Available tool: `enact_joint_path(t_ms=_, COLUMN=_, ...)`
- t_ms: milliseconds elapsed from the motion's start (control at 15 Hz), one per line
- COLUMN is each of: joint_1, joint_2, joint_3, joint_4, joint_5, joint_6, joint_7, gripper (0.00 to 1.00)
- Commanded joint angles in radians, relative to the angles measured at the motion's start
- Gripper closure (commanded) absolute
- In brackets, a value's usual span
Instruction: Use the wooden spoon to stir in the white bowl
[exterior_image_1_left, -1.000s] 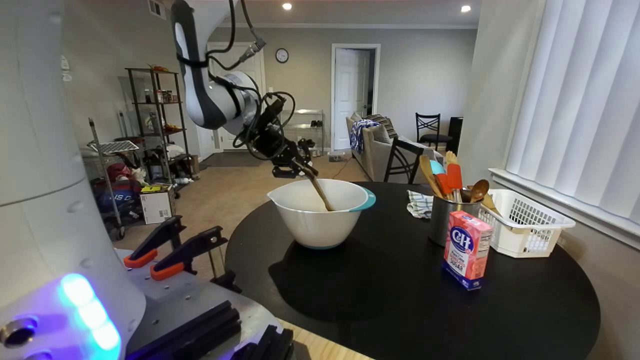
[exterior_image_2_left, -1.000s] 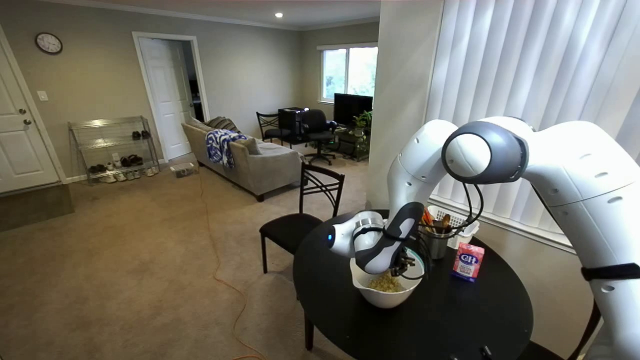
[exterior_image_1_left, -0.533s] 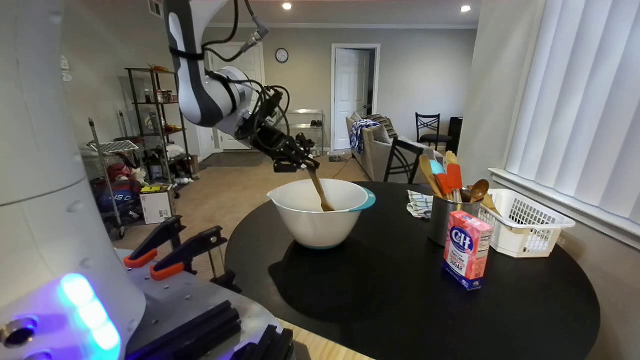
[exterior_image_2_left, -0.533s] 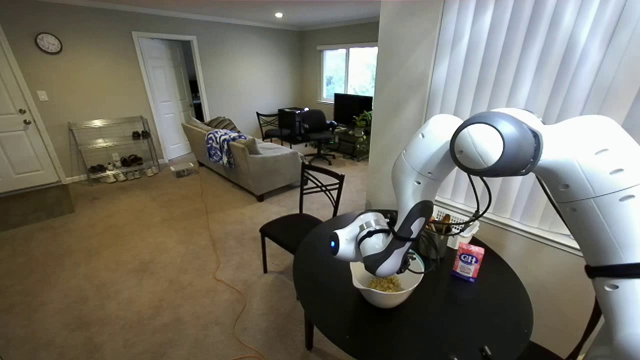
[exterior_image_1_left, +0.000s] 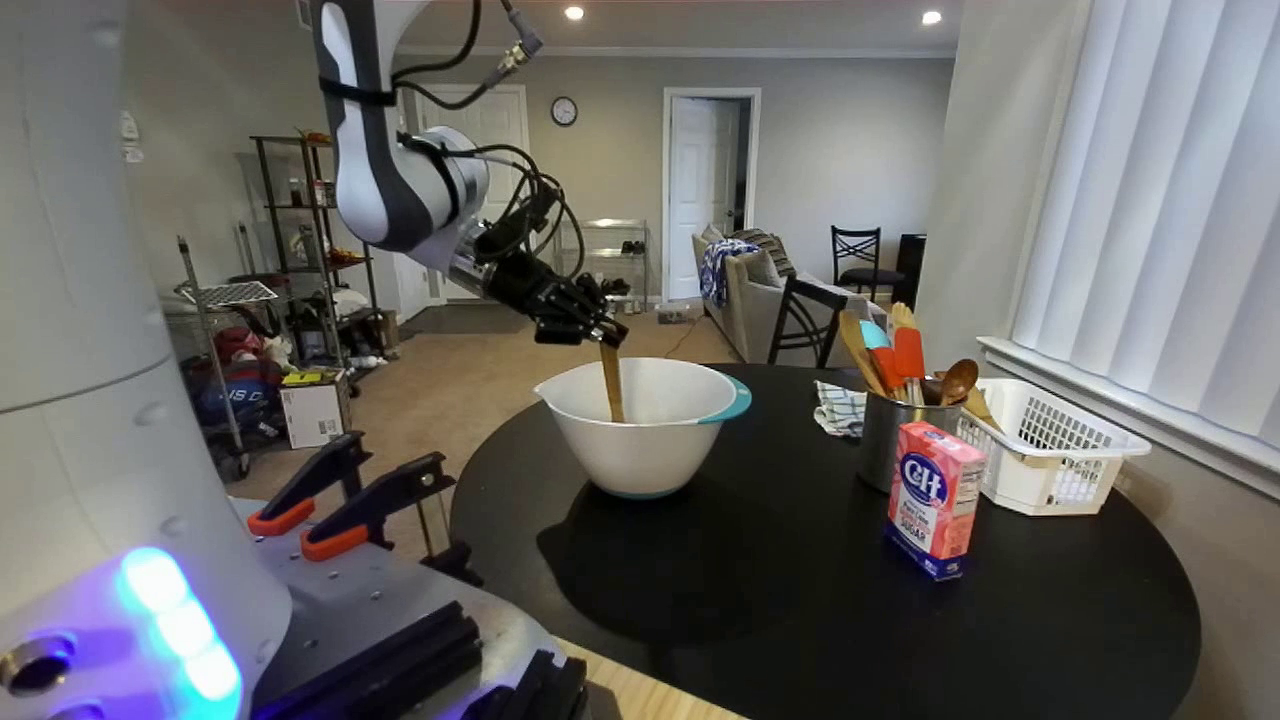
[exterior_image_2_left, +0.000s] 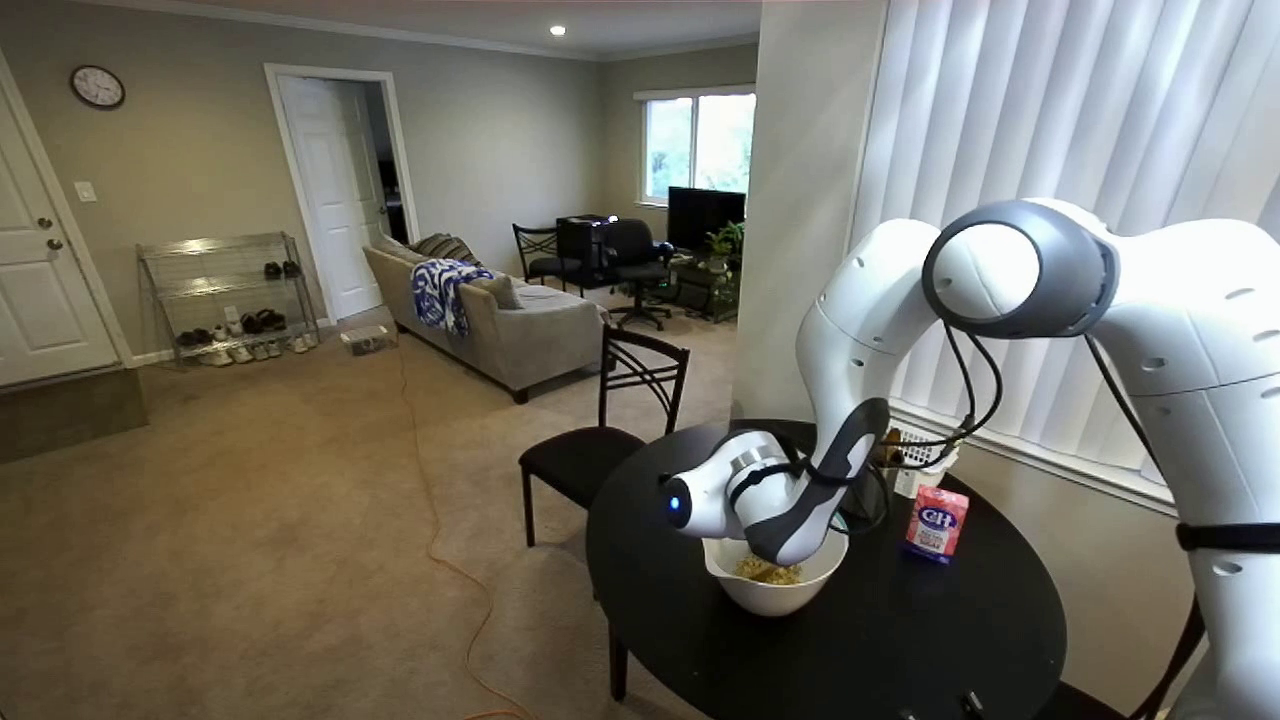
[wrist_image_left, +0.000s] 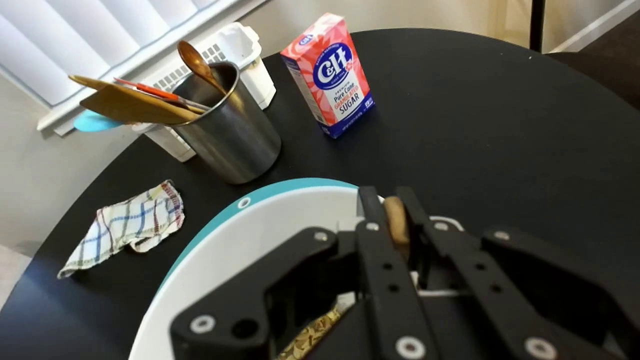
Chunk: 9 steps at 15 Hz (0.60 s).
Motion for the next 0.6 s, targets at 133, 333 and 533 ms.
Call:
enact_joint_path(t_ms=133, joint_1=-0.064, joint_2=-0.118, joint_3=0.025, joint_4=-0.109, joint_5=-0.031, joint_6=0.048, joint_7=-0.141, gripper=0.95)
enact_joint_path(t_ms=333, joint_1=-0.071, joint_2=-0.151, joint_3=0.019, joint_4=-0.121, joint_5=-0.029, joint_6=0.026, joint_7=-0.143, gripper=0.95)
enact_joint_path(t_ms=533, joint_1=-0.073, joint_2=-0.167, joint_3=0.014, joint_4=-0.105, joint_5=-0.018, joint_6=0.000, joint_7=-0.095, gripper=0.57)
